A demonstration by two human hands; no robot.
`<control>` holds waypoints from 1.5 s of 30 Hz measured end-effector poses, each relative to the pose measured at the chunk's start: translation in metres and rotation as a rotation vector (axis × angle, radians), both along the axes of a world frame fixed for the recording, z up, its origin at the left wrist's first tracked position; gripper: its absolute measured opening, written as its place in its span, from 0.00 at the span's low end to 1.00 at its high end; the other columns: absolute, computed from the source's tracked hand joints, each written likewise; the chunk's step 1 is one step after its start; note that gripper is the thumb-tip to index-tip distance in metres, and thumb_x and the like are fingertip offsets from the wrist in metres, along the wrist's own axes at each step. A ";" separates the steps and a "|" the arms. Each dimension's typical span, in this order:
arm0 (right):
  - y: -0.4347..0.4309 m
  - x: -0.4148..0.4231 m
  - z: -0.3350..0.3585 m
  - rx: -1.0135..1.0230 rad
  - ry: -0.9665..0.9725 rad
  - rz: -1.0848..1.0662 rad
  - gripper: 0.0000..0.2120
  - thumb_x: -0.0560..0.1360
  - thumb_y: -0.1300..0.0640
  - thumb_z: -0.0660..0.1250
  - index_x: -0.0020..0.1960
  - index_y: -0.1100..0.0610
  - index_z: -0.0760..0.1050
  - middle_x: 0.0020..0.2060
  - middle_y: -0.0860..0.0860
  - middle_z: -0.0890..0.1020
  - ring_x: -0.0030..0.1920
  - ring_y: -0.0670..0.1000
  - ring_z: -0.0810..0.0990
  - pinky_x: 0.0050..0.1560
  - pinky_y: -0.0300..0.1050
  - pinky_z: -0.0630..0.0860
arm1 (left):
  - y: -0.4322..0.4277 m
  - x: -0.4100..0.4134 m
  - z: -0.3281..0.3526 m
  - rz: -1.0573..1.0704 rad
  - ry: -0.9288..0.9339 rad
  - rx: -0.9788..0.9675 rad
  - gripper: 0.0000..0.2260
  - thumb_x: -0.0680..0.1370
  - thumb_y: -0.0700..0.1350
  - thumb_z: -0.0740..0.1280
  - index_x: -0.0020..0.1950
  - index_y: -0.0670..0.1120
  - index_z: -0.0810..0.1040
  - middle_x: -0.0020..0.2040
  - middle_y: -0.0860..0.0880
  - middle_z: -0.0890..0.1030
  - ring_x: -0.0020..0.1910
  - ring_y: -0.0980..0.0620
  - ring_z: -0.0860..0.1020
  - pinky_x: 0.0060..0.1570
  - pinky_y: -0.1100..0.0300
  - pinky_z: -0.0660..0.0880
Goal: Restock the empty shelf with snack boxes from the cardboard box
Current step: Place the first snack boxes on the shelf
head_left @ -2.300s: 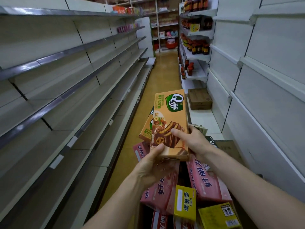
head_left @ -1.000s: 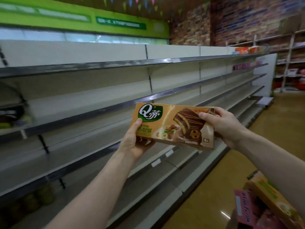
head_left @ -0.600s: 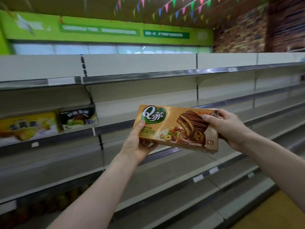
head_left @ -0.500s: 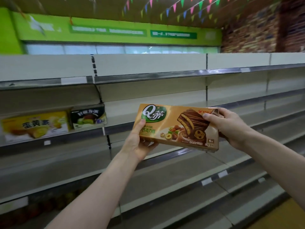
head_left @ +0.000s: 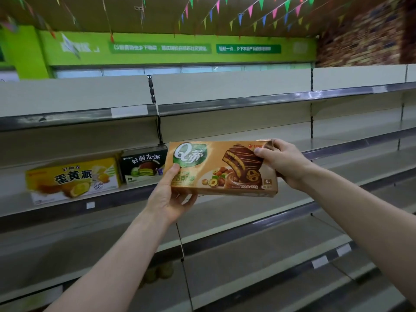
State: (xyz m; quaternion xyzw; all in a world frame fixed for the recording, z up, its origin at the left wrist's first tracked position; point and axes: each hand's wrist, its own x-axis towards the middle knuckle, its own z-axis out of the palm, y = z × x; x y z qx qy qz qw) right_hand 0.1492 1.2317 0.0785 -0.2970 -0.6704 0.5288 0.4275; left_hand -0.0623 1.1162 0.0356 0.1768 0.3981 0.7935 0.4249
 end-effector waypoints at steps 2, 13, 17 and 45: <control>0.007 -0.012 0.003 -0.009 -0.005 0.022 0.12 0.79 0.59 0.64 0.61 0.58 0.70 0.51 0.58 0.81 0.45 0.54 0.83 0.43 0.48 0.81 | 0.003 -0.009 0.002 0.011 0.004 -0.022 0.13 0.72 0.46 0.72 0.54 0.46 0.76 0.50 0.44 0.82 0.55 0.45 0.78 0.61 0.42 0.73; 0.101 -0.063 0.017 -0.033 0.068 0.082 0.13 0.77 0.62 0.67 0.61 0.59 0.72 0.48 0.59 0.81 0.40 0.54 0.83 0.38 0.51 0.82 | 0.054 -0.046 0.016 0.127 0.236 -0.246 0.13 0.72 0.47 0.74 0.51 0.45 0.76 0.46 0.44 0.82 0.52 0.45 0.78 0.60 0.47 0.73; 0.151 -0.082 0.024 -0.036 0.082 0.119 0.17 0.76 0.62 0.68 0.64 0.58 0.71 0.49 0.59 0.81 0.40 0.54 0.83 0.36 0.50 0.82 | 0.093 -0.056 0.024 0.200 0.273 -0.277 0.10 0.73 0.48 0.73 0.48 0.46 0.77 0.46 0.45 0.82 0.54 0.44 0.78 0.64 0.45 0.70; 0.357 -0.226 0.011 0.123 -0.308 0.427 0.23 0.73 0.67 0.70 0.63 0.52 0.67 0.54 0.54 0.76 0.51 0.56 0.77 0.40 0.46 0.73 | 0.285 -0.179 0.006 0.526 0.590 -0.587 0.14 0.73 0.33 0.71 0.58 0.39 0.79 0.54 0.43 0.81 0.54 0.45 0.79 0.51 0.55 0.75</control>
